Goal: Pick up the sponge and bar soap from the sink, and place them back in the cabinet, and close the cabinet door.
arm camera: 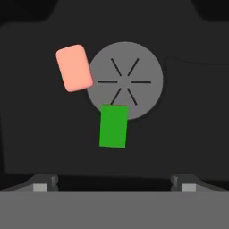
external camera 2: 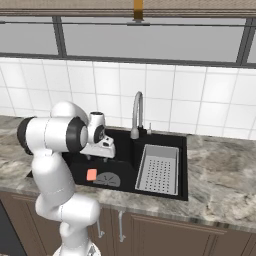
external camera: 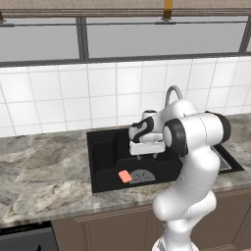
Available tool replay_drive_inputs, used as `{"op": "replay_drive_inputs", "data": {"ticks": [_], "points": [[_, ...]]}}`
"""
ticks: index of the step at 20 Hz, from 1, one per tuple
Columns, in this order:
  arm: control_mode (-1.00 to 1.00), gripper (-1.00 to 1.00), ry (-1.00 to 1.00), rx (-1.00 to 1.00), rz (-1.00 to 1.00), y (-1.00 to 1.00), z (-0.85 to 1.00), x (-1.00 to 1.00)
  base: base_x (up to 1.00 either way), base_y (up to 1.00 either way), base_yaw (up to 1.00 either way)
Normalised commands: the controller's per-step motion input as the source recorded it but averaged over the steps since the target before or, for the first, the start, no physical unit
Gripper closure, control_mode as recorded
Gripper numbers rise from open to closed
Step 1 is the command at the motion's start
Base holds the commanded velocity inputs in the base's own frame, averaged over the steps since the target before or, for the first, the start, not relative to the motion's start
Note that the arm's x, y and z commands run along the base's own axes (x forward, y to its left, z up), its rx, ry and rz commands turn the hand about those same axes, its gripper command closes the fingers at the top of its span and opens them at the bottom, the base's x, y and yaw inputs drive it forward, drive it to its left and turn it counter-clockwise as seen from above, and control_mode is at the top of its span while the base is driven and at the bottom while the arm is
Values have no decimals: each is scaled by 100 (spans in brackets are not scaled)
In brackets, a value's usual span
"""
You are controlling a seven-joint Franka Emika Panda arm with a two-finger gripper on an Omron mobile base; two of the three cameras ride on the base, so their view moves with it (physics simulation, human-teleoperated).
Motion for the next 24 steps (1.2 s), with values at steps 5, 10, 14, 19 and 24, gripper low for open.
{"op": "replay_drive_inputs", "data": {"ticks": [5, 10, 14, 19, 24], "points": [[-100, -100, 4, 0, 0, 0, 0, 28, 0, 0, 0], [-100, -100, 1, 0, 0, 0, -1, 33, 0, 0, 0], [-100, -100, 0, 0, 0, 0, -19, 30, 0, 0, 0], [-100, -100, 0, 0, 0, 0, -31, 16, 0, 0, 0], [-100, -100, 0, 0, 0, 0, -25, 1, 0, 0, 0]]}}
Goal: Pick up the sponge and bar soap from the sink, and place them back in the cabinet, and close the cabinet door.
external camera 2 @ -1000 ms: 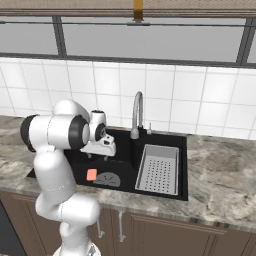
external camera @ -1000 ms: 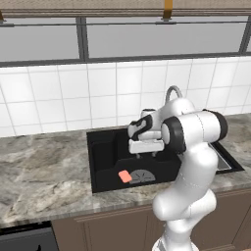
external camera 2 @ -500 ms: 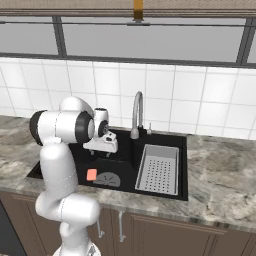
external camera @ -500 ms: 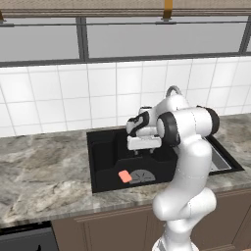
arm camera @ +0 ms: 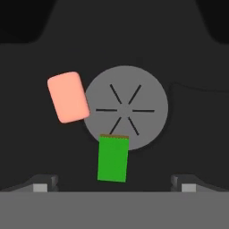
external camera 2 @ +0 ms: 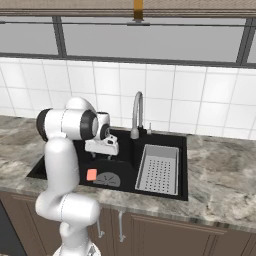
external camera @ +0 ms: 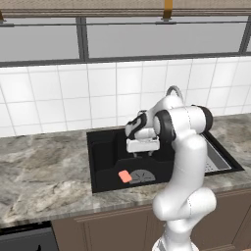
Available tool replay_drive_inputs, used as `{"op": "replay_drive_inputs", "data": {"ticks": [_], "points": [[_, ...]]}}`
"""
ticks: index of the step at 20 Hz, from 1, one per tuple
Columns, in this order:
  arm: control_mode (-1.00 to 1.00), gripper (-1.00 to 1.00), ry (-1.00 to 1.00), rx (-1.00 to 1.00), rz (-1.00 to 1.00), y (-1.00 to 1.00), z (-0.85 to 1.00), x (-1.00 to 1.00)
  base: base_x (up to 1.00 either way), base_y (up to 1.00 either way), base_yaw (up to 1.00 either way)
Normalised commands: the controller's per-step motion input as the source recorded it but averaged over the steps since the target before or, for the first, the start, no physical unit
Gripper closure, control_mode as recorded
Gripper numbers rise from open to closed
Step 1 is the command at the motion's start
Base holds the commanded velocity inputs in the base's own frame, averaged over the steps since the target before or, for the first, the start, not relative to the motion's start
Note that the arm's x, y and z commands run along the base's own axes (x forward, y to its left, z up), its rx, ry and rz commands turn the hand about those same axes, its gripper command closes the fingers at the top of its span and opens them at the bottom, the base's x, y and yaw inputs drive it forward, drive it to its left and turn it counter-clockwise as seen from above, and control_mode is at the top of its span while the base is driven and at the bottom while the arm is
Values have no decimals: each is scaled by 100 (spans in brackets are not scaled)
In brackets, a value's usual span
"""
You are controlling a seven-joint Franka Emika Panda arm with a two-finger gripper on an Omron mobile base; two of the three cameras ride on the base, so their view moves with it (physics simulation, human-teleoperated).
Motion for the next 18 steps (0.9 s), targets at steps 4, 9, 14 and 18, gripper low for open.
{"op": "replay_drive_inputs", "data": {"ticks": [4, 9, 14, 18], "points": [[-100, -100, 0, 0, 0, 0, -26, 0, 0, 0, 0], [-100, -100, 0, 0, 0, 0, -33, 0, 0, 0, 0], [-100, -100, 0, 0, 0, 0, -32, 0, 0, 0, 0], [-100, -100, 0, 0, 0, 0, -28, -7, 0, 0, 0]]}}
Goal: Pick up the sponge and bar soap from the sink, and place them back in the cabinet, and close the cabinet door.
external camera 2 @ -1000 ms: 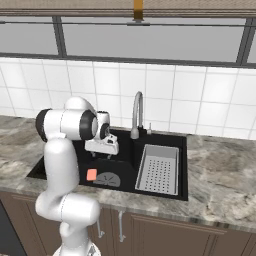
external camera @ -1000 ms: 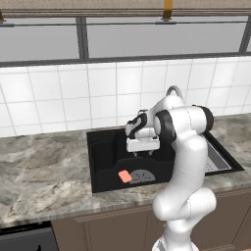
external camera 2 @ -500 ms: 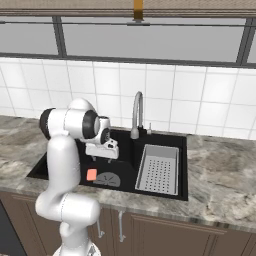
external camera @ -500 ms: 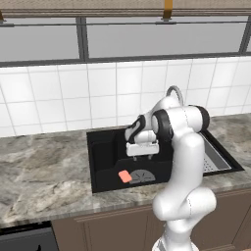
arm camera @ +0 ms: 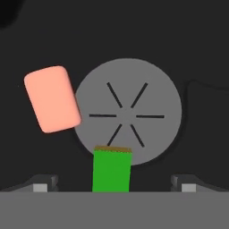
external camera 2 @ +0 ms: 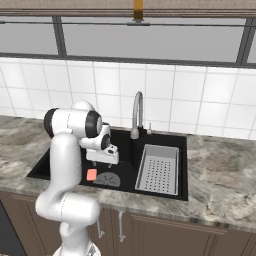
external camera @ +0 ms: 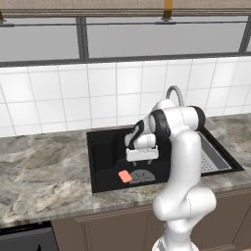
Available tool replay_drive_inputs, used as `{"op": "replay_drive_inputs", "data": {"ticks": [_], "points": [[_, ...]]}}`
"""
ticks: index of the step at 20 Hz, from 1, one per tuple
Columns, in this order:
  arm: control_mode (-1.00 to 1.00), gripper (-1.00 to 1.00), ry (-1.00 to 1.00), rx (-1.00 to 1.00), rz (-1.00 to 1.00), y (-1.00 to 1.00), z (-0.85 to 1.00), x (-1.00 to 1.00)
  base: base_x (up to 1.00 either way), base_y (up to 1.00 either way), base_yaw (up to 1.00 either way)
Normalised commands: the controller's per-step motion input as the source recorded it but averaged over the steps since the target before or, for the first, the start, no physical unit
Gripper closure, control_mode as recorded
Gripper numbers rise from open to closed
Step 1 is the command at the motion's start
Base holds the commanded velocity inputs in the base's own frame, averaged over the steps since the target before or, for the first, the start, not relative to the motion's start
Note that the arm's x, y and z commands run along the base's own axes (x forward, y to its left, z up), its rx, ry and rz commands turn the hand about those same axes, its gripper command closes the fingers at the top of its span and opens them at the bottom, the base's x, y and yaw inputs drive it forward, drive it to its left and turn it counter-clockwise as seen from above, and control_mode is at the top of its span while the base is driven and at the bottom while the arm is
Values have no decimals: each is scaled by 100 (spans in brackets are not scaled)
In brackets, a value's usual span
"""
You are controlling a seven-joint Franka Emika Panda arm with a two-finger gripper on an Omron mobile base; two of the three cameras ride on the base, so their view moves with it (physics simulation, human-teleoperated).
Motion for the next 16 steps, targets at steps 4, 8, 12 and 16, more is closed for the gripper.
{"op": "replay_drive_inputs", "data": {"ticks": [4, 8, 12, 16], "points": [[-100, -100, 0, 0, 0, 0, -26, -17, 0, 0, 0], [-100, -100, 0, 0, 0, 0, -27, -17, 0, 0, 0], [-100, -100, 0, 0, 0, 0, -26, -13, 0, 0, 0], [-100, -100, 0, 0, 0, 0, -25, -13, 0, 0, 0]]}}
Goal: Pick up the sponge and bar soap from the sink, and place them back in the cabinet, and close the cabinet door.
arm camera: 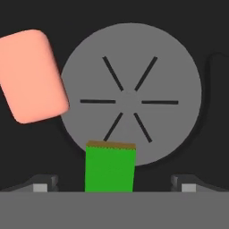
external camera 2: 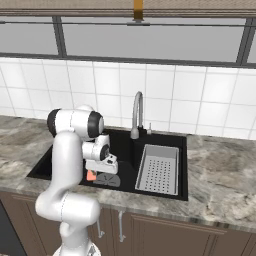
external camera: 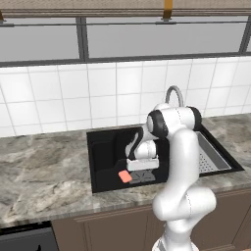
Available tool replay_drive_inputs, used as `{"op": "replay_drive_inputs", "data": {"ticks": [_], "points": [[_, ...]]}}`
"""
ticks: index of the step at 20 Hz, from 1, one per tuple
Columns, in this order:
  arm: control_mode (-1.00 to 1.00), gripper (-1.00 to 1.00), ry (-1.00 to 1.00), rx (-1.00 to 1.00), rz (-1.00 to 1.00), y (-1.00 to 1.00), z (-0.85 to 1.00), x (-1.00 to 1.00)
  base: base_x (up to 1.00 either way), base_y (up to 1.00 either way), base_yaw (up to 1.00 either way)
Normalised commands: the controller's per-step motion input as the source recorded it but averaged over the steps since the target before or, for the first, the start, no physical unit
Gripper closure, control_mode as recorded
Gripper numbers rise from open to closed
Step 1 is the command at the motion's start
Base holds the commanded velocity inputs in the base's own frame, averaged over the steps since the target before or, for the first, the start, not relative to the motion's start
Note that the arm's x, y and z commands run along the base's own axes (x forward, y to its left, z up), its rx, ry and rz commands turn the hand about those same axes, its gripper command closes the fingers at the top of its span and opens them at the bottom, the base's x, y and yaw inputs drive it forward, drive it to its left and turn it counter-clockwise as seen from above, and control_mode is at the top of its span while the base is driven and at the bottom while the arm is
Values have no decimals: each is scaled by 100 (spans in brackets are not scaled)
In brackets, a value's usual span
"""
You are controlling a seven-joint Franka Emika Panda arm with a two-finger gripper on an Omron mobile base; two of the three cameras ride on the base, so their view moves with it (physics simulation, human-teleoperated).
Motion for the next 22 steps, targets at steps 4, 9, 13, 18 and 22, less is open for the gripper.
{"op": "replay_drive_inputs", "data": {"ticks": [4, 9, 13, 18, 22], "points": [[-100, -100, 0, 0, 0, 0, -25, -14, 0, 0, 0], [-100, -100, 0, 0, 0, 0, -20, -13, 0, 0, 0], [-100, -100, 0, 0, 0, 0, -20, -9, 0, 0, 0], [-100, -100, 0, 0, 0, 4, -23, -9, 0, 0, 0], [-100, -100, 0, 0, 0, 5, -27, -11, 0, 0, 0]]}}
